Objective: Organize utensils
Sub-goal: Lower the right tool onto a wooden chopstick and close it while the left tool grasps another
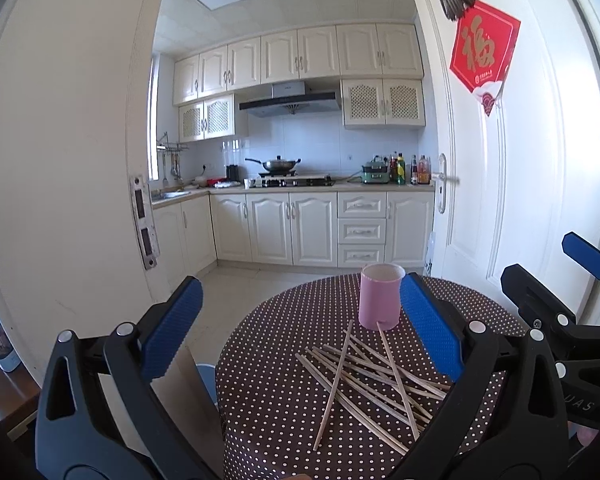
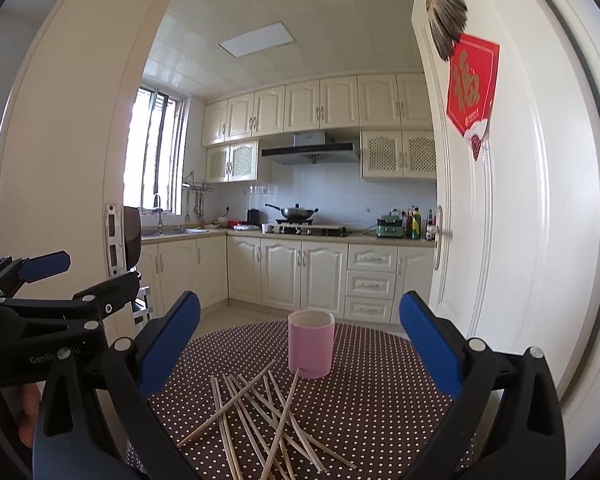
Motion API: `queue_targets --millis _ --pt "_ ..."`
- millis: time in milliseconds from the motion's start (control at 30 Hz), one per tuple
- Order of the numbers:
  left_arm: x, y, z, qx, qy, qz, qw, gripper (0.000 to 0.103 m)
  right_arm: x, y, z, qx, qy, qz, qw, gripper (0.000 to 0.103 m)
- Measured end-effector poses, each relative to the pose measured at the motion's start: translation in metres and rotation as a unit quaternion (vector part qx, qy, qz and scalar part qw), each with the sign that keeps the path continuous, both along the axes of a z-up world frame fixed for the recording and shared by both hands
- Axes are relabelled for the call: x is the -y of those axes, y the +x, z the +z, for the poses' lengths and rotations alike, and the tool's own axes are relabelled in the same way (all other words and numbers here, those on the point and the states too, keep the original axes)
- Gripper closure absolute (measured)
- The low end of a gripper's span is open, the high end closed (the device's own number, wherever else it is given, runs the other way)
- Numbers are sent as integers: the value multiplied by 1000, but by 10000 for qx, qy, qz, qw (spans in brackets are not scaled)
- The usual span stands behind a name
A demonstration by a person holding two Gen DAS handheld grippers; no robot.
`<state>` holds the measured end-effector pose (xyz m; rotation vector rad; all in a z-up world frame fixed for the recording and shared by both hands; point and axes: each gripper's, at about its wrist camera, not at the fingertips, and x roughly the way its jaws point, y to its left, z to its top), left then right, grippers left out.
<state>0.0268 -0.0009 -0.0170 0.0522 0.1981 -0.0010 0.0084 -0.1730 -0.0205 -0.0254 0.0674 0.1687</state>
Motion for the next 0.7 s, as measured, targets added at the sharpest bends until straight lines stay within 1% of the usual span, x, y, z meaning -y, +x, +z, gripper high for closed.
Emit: queue_targets --millis 167,267,333,367,400,467,500,567,600,633,700 --pt "1 18 -12 -227 76 38 9997 6 0 17 -12 -298 44 -38 9995 7" --pt "0 31 -20 -439 130 25 9989 6 0 34 -21 -649 67 34 9979 7" --pt "-1 44 -29 -689 124 -37 9975 6 1 47 -29 -916 87 63 9957 7" --pt "-2 54 -36 -910 107 -116 9957 6 1 51 -33 -1025 110 77 9946 7" --pt "-2 60 -41 -1023 99 -155 9946 6 3 58 -37 -1175 148 97 9929 7" --pt "-3 78 -56 -1394 80 -246 9899 6 6 72 -48 -1554 262 88 9875 7" --pt "-3 85 -62 -1557 80 -265 9874 6 7 77 -53 -1654 286 119 9857 7" --pt "-5 95 -74 -1755 88 -318 9839 6 8 89 -64 -1947 275 109 9804 7" --pt "-5 105 -84 -1956 87 -367 9800 6 8 95 -70 -2085 253 128 9776 7" --pt "-4 111 -90 -2059 84 -380 9778 7 8 102 -77 -2244 226 142 9741 8" --pt "-4 124 -101 -2293 59 -492 9721 11 6 108 -85 -2466 177 145 9688 14"
